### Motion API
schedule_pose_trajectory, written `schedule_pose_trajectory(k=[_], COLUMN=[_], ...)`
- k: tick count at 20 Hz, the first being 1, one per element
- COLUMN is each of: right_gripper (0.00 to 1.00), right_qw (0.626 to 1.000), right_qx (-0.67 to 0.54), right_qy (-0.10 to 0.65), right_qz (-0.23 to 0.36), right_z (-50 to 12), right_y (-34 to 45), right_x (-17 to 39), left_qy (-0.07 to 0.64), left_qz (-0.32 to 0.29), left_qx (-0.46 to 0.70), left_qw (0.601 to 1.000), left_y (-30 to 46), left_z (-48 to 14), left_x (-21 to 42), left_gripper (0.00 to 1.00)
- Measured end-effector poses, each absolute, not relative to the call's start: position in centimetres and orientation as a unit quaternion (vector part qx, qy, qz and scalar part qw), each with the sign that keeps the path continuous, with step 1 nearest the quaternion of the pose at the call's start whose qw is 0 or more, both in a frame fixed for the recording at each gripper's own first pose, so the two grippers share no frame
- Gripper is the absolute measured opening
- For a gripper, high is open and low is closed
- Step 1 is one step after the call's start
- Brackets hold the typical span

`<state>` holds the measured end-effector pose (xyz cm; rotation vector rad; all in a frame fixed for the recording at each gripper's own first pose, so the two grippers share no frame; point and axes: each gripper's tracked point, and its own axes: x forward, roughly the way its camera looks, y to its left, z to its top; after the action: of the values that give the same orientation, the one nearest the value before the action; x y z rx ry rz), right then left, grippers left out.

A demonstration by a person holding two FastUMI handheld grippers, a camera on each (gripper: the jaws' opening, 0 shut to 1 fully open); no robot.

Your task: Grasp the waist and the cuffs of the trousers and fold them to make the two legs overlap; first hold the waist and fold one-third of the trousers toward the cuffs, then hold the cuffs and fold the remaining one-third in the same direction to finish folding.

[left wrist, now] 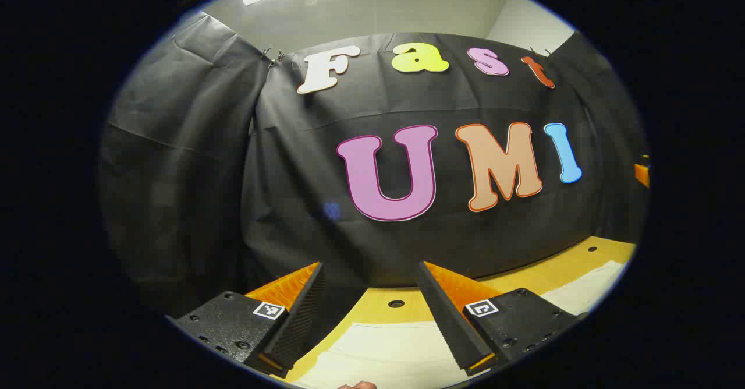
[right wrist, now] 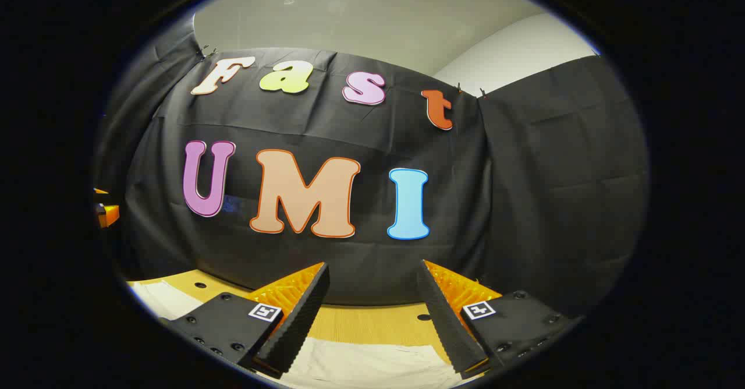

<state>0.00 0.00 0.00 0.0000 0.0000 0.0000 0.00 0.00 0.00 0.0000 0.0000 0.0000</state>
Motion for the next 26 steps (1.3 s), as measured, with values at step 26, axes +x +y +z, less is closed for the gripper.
schedule_pose_trajectory(k=[26], right_gripper=[0.97], right_qw=[1.0], right_qx=[-0.002], right_qy=[0.018], right_qz=[0.011], right_z=[-1.9], right_y=[1.3], right_x=[0.4], left_qy=[0.076], left_qz=[-0.127], left_qx=[0.17], left_qw=[0.974], left_y=[-0.3], left_z=[-6.9], left_x=[-2.3], left_gripper=[0.97])
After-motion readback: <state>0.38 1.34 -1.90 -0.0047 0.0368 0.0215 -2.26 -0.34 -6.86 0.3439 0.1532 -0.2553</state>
